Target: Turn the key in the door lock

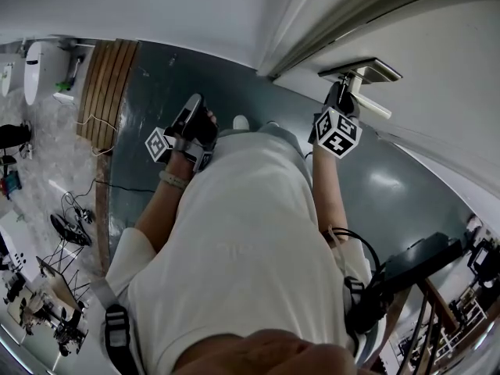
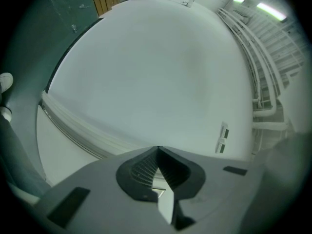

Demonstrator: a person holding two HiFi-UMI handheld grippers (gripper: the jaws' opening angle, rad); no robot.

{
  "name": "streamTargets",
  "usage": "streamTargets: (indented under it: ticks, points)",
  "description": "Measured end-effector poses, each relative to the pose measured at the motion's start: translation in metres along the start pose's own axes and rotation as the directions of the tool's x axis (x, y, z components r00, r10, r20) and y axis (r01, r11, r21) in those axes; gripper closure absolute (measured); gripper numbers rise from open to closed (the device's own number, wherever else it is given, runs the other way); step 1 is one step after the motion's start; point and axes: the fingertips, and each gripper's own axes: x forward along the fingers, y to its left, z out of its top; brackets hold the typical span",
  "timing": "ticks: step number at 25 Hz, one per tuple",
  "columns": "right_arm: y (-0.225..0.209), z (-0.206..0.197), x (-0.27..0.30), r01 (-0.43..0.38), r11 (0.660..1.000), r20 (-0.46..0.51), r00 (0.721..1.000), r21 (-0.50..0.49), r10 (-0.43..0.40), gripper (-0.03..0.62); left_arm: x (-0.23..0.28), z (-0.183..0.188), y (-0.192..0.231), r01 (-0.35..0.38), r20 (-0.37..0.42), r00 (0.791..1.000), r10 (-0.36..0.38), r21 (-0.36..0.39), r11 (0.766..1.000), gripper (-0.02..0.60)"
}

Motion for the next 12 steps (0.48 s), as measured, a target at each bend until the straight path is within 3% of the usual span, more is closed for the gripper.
streamTargets:
  ticks: [3,7,9,12]
  points:
    - [-0.0010,0.0059,-0.0023,-0.004,0.998,0.019,1.000,0.065,0.003,0.548,-0.0019,0.0006,-0.0024,0.003,0.006,1.000,-0.003,0.002,1.000,0.574]
    - [0.0012,0.0056,-0.0050,-0.073,0.978,0.025,0.997,0.196,0.070,0.551,-0.0061,0.0054,-0.0035,0.005,0.023,1.000,-0.005,0.001,1.000,0.574]
    - [0.0017,0.0056,-0.0053,-0.133,0.938,0.047,0.991,0.320,0.125,0.551,-0.0056,0.0062,-0.0037,0.006,0.023,1.000,-0.006,0.002,1.000,0.574]
    - [0.0052,0.0068,-0.0046,-0.235,0.844,0.096,0.972,0.482,0.215,0.551,-0.0023,0.0049,-0.0031,0.007,0.016,1.000,-0.007,0.000,1.000,0.574]
